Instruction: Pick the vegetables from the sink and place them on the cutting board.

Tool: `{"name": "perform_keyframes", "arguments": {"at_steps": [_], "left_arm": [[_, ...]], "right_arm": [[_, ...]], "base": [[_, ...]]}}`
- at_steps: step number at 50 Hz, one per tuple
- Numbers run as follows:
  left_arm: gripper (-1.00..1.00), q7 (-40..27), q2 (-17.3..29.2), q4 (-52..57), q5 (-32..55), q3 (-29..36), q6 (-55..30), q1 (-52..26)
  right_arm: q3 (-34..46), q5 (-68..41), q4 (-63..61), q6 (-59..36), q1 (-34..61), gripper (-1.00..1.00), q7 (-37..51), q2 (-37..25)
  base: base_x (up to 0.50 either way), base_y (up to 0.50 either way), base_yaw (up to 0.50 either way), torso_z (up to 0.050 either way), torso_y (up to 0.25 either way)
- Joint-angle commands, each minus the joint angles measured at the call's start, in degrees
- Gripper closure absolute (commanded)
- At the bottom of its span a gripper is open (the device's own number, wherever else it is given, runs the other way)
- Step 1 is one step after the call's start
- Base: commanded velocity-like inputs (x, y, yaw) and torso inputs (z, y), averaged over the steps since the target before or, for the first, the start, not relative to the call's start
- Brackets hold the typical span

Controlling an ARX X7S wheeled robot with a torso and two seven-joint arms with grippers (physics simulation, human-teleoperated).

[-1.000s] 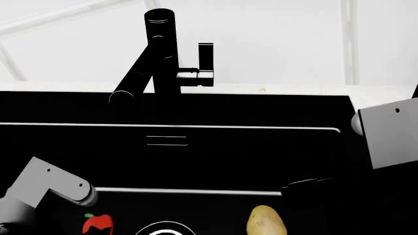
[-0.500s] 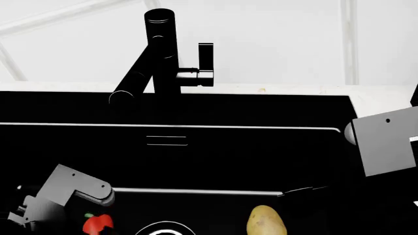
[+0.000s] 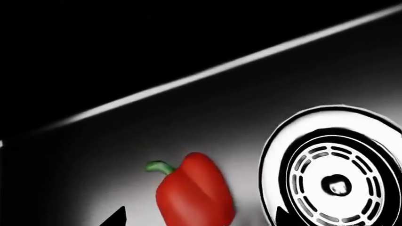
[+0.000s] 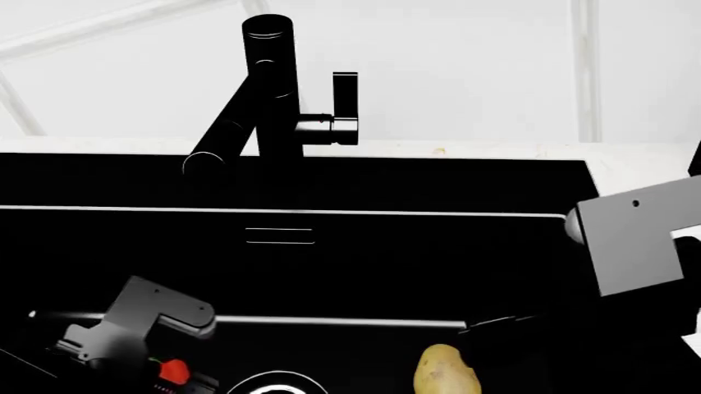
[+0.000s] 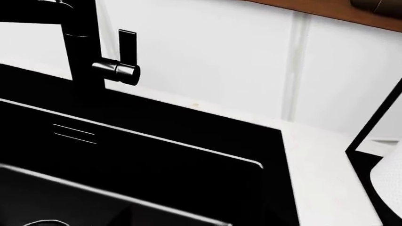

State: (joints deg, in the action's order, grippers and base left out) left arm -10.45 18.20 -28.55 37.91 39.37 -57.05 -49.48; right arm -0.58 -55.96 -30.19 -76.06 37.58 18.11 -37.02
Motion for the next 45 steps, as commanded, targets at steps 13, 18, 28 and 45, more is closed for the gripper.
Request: {"name": "perform_keyframes", "arguments": {"at_steps": [13,18,28,45], "left_arm": [[-1.0,9.45,-10.8,-32.49,-8.38,5.57,16.6,-5.73],[-1.0,12.31,-14.06,-42.66,-10.41,7.08,21.75,-6.91],[1.0,13.25,-14.8,-45.71,-11.72,6.94,22.92,-7.56],[1.0,-6.38,9.91,20.37,8.49,-10.28,-6.79,3.25]], "right_arm": [[0.32,0.23,0.69,1.98,-1.89,-1.0,-1.03,-0.48],[-0.31,-1.32,-0.41,0.77,-1.68,-1.0,-0.28,-0.57],[0.65,-0.24,0.26,2.52,-2.81,-1.0,-0.71,-0.79],[-2.14,-8.9,-0.38,-4.51,0.35,-1.0,3.15,1.41]], "base": [[0.0,0.0,0.0,0.0,0.0],[0.0,0.0,0.0,0.0,0.0],[0.0,0.0,0.0,0.0,0.0],[0.0,0.0,0.0,0.0,0.0]]}}
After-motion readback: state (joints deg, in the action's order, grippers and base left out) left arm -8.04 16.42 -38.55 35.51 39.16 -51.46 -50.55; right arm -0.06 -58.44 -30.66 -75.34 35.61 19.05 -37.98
